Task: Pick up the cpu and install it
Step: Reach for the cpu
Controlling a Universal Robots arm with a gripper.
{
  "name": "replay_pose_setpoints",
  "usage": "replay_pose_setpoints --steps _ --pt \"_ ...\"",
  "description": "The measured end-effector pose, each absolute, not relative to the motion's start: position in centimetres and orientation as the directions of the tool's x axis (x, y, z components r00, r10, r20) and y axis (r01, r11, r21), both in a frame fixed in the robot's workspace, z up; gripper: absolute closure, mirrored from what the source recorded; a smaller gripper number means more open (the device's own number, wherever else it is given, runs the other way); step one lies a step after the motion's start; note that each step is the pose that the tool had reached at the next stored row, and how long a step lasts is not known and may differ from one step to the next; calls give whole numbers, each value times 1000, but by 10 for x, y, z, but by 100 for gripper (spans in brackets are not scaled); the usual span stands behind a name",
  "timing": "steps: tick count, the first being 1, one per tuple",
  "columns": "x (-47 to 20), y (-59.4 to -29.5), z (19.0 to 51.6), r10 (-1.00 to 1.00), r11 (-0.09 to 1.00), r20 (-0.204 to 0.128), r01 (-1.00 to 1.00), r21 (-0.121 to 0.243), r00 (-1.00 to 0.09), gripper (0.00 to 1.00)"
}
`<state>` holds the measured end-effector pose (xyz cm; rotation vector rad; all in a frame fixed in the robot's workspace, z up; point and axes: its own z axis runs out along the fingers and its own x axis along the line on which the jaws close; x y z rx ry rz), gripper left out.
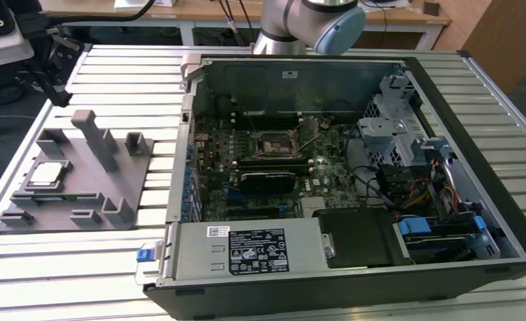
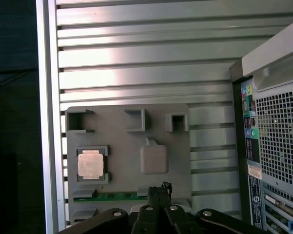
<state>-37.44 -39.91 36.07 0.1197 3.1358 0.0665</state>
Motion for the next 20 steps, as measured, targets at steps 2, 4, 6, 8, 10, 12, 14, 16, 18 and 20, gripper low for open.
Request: replay_pose_setpoints --steps 2,4,6,8,10,12,14,16,18,20 --pt "-379 -399 360 76 996 -1 76 42 -997 89" --pt "-384 -399 360 76 996 0 76 42 -997 89" --pt "-388 -399 359 76 996 1 76 42 -997 89" --pt "-393 -399 359 76 996 2 76 42 -997 89" --pt "-398 -399 358 76 996 2 76 42 -997 89" --pt "-403 -399 358 76 996 3 76 42 -997 89" --pt "-408 -399 357 76 996 3 76 42 -997 89" --pt "-414 -399 357 76 996 4 76 42 -997 89" --pt "-419 -400 356 76 996 4 76 42 -997 89" --pt "-425 -400 356 76 996 4 76 42 -997 89"
